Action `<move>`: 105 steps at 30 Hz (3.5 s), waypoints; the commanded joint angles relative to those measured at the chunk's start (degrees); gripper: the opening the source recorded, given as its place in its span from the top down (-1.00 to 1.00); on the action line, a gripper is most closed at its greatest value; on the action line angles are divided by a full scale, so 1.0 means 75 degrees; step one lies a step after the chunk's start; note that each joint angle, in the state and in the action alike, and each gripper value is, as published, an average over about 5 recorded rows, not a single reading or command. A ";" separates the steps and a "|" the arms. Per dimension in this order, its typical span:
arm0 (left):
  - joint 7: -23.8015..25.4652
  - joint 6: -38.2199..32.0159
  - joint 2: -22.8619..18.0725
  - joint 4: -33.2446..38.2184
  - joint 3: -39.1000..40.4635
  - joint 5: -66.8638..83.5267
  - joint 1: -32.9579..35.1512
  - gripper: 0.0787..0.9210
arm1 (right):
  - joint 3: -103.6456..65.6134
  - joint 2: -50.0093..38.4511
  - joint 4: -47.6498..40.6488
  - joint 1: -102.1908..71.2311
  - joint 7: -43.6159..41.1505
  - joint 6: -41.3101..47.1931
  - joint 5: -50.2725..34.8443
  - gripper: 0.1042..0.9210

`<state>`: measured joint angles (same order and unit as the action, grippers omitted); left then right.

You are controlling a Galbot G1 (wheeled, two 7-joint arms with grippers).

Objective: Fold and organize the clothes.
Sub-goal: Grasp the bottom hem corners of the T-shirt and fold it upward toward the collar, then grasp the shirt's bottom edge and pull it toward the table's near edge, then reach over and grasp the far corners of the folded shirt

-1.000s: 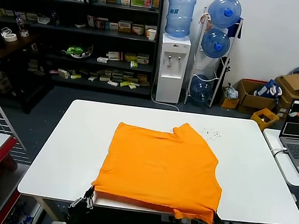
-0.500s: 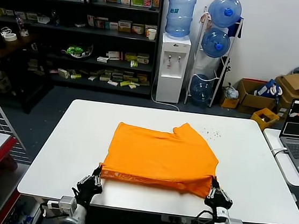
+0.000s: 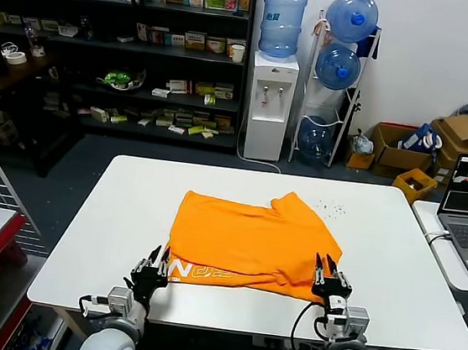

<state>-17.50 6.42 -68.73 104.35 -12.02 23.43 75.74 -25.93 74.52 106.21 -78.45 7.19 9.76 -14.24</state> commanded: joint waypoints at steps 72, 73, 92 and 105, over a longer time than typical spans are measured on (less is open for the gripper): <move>-0.0344 0.0018 0.0582 0.1444 -0.0595 0.0688 0.2935 0.94 | -0.1053 -0.0875 0.1241 -0.3656 -0.0077 0.0529 -0.1132 0.95; -0.0325 0.0019 0.0579 0.1447 -0.0610 0.0683 0.2934 0.93 | -0.1070 -0.0882 0.1219 -0.3612 -0.0090 0.0502 -0.1071 0.94; 0.0022 0.0277 0.1178 -0.0046 -0.0245 0.2229 -0.1910 -0.28 | -0.0044 -0.2548 0.0378 0.1890 0.0253 0.1708 -0.2790 -0.29; 0.0736 0.1279 0.0362 -0.4845 0.1790 0.2959 -0.5466 -0.77 | 0.2559 -0.0434 -0.5120 0.6338 0.0219 0.2357 -0.2790 -0.76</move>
<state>-15.81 11.20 -63.35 94.68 -9.40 40.59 58.92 -18.14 64.44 92.27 -55.12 8.85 23.35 -33.21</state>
